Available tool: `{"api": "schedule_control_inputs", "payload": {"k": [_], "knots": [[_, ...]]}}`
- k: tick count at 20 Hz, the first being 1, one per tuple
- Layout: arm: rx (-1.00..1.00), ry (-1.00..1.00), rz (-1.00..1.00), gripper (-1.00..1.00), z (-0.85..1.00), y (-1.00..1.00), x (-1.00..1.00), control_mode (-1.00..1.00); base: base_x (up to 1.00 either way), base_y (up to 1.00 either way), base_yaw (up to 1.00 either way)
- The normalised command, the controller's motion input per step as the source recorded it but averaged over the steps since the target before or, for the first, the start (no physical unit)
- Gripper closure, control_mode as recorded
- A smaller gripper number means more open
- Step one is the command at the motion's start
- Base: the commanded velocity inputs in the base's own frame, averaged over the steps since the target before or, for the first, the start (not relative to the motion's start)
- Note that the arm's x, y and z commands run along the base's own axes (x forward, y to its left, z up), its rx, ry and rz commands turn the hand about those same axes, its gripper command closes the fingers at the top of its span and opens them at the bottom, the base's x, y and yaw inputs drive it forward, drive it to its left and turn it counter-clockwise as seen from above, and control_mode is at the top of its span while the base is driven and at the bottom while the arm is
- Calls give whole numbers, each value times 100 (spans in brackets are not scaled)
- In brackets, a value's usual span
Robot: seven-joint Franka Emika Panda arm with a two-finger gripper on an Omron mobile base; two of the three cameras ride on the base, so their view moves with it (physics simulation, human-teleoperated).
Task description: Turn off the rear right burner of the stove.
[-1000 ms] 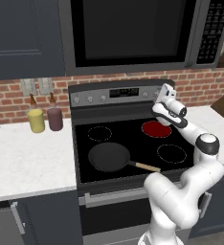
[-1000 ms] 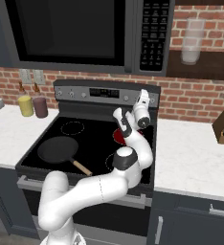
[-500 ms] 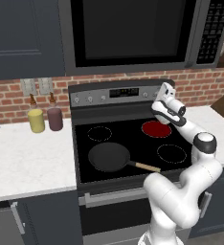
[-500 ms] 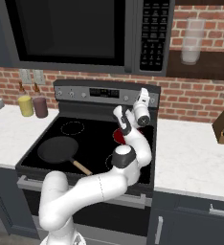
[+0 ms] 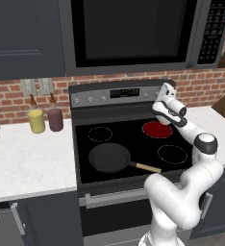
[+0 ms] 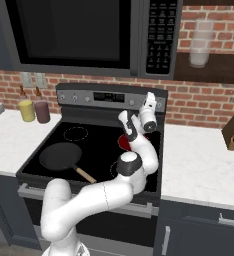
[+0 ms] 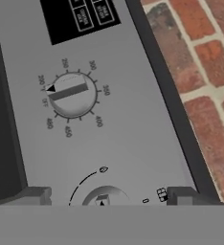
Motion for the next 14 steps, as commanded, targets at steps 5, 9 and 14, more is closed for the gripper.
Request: {"api": "schedule_control_inputs", "payload": {"k": [5, 9, 14], "knots": [[0, 0, 0, -100, -8, -11, 0, -100, 0, 0, 0], [0, 0, 0, -100, 0, -2, 0, -100, 0, 0, 0], [0, -5, 0, -100, 0, -21, -7, -100, 0, 0, 0]]}}
